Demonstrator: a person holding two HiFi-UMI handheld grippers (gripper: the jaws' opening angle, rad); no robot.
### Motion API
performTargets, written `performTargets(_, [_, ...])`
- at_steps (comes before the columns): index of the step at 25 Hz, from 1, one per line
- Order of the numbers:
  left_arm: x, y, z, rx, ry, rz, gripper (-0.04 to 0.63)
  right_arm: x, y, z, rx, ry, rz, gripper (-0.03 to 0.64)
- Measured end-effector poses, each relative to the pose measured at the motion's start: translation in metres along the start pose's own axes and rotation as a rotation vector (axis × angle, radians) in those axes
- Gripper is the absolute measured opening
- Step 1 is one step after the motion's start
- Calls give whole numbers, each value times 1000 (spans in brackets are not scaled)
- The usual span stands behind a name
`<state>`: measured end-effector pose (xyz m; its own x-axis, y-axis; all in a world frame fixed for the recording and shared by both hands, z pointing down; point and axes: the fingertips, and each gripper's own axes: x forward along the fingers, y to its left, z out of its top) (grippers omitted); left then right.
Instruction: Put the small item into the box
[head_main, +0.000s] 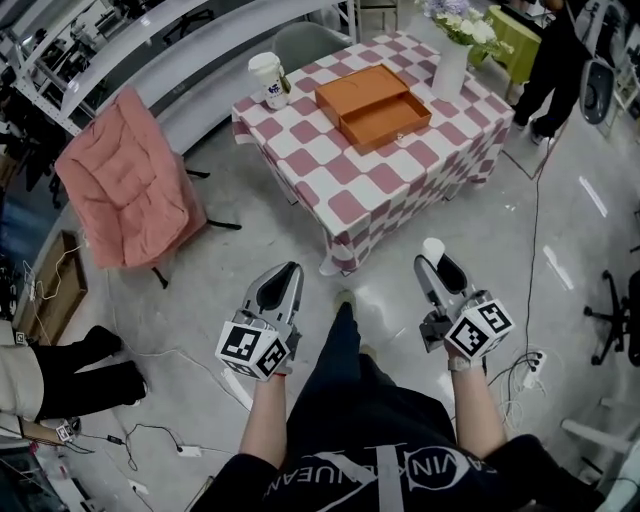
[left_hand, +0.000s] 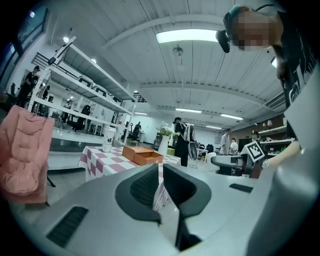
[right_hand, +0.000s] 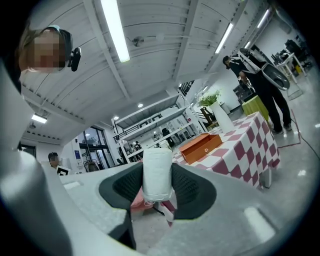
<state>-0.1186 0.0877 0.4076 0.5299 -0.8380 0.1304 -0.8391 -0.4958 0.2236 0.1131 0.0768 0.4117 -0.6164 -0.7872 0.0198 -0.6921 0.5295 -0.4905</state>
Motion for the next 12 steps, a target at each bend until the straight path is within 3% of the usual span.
performTargets(12, [54, 11, 2, -23, -4, -43, 29, 24, -30, 10, -6, 13, -21, 179])
